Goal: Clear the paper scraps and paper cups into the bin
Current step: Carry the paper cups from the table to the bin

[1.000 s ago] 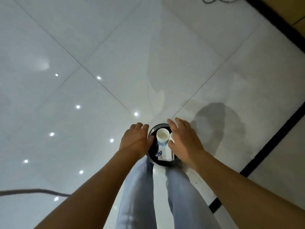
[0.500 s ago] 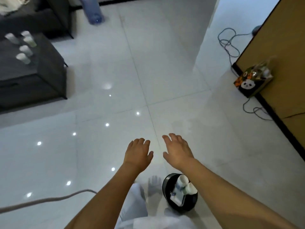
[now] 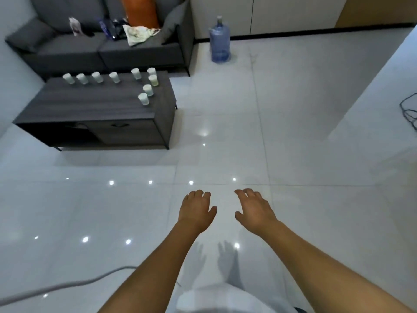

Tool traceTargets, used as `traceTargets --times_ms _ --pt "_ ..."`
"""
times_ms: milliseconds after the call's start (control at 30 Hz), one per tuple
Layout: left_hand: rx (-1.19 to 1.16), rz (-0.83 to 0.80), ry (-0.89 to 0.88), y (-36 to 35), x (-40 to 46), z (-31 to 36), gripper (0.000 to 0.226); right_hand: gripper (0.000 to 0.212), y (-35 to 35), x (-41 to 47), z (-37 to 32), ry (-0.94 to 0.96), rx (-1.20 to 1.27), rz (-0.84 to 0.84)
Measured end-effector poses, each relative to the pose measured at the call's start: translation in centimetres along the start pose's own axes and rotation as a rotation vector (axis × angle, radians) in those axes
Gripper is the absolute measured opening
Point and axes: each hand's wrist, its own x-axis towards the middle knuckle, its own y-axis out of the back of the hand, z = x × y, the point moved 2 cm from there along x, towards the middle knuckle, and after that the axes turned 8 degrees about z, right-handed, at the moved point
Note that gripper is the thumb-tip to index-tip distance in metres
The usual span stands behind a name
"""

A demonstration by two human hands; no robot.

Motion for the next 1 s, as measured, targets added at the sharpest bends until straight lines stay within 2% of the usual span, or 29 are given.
traceTargets --times_ms 267,633,833,1000 --pt "-0.044 -0.003 0.085 2.5 8.8 -4.3 0.049 0.063 2.4 10.8 -1.4 0.035 -0.018 -0.023" --pt "-0.119 0.083 0.268 7.3 30.0 -5.9 0.048 0.063 9.0 33.4 0.6 0.16 -0.082 -0.071" --pt "-0.111 0.138 0.323 10.0 38.2 -7.8 0.05 0.063 12.5 43.6 -0.6 0.249 -0.079 -0.081" --pt "-0.154 0.122 0.364 11.2 45.1 -10.9 0.049 0.063 14.0 51.8 -2.4 0.286 -0.084 -0.08"
